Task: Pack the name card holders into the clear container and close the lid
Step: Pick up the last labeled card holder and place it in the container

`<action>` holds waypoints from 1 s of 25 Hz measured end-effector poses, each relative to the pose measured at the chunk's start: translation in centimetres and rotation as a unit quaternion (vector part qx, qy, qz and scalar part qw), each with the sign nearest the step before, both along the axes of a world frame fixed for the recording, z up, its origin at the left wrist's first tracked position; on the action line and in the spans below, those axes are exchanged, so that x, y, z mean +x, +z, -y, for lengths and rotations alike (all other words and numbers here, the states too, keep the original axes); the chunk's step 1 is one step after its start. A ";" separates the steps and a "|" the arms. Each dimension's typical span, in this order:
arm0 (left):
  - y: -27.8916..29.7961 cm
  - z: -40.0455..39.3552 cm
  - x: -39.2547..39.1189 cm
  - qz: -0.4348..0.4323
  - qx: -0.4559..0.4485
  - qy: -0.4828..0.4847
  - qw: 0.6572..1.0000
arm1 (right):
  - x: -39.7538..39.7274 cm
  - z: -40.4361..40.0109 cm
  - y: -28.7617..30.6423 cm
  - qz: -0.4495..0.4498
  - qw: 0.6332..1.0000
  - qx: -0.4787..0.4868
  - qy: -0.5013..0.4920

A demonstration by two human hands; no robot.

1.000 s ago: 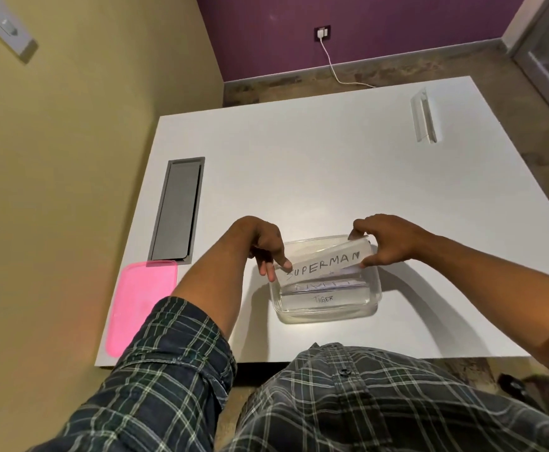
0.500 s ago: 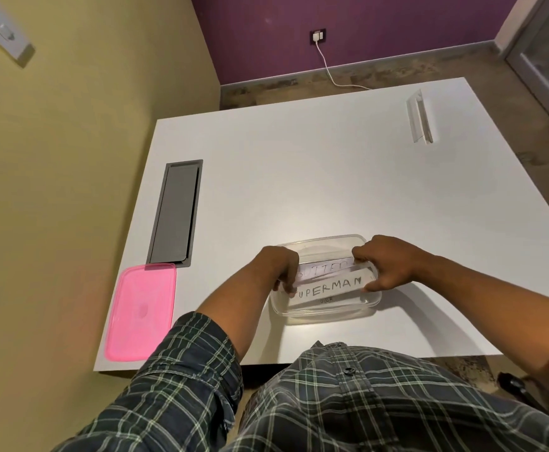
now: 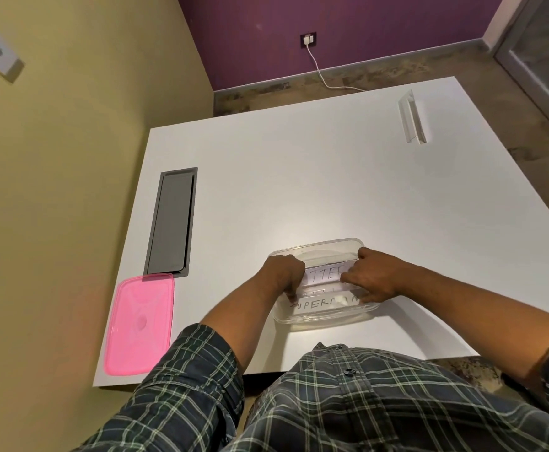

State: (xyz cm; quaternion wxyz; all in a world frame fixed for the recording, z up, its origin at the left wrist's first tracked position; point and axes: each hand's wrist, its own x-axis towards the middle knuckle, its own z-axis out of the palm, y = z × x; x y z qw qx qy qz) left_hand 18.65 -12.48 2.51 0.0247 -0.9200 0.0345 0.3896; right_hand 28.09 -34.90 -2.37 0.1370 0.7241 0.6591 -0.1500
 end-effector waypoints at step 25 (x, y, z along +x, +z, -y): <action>3.5 2.4 11.1 0.089 -0.289 0.198 0.932 | 6.6 2.6 5.0 -0.221 0.830 0.239 -0.453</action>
